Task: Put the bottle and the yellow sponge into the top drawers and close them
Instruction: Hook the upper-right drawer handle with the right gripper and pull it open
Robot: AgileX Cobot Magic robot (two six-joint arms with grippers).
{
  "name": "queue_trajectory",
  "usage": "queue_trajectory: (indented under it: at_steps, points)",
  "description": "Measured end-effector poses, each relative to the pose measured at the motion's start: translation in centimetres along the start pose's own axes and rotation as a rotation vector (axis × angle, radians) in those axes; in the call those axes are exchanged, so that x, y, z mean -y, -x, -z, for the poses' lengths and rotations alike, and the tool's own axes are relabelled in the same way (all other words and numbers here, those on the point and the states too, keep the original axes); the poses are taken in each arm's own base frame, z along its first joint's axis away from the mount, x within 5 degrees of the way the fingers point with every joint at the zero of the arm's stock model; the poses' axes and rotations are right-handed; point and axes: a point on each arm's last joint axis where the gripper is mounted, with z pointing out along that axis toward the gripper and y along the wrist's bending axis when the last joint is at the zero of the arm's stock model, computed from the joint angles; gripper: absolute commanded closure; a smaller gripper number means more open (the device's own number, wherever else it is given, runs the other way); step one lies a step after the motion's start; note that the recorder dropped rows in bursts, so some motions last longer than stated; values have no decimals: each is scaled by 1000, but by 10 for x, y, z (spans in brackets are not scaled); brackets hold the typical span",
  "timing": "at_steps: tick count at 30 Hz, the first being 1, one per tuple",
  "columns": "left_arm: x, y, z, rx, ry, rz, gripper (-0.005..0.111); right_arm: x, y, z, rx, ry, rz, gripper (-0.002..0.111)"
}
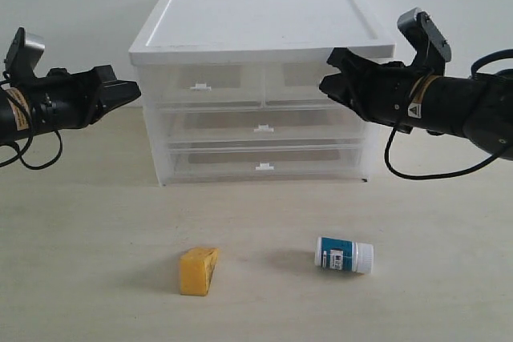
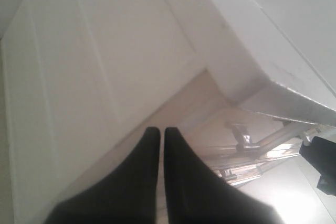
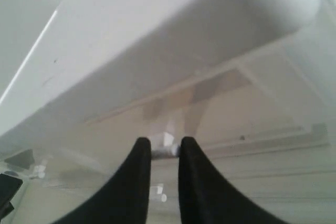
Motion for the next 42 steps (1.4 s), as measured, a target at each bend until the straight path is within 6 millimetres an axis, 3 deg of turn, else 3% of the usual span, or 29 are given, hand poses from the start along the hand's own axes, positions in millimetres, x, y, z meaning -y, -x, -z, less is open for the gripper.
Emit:
queue_trajectory:
  at_steps: [23,36,42]
  points:
    - [-2,1,1,4,3,1,103,-1,-5,2,-96,17,126,108]
    - [-1,1,1,5,-1,3,103,-14,-17,38,-139,5,238,108]
    - [-1,1,1,5,-1,3,103,-13,-23,44,-154,8,234,108]
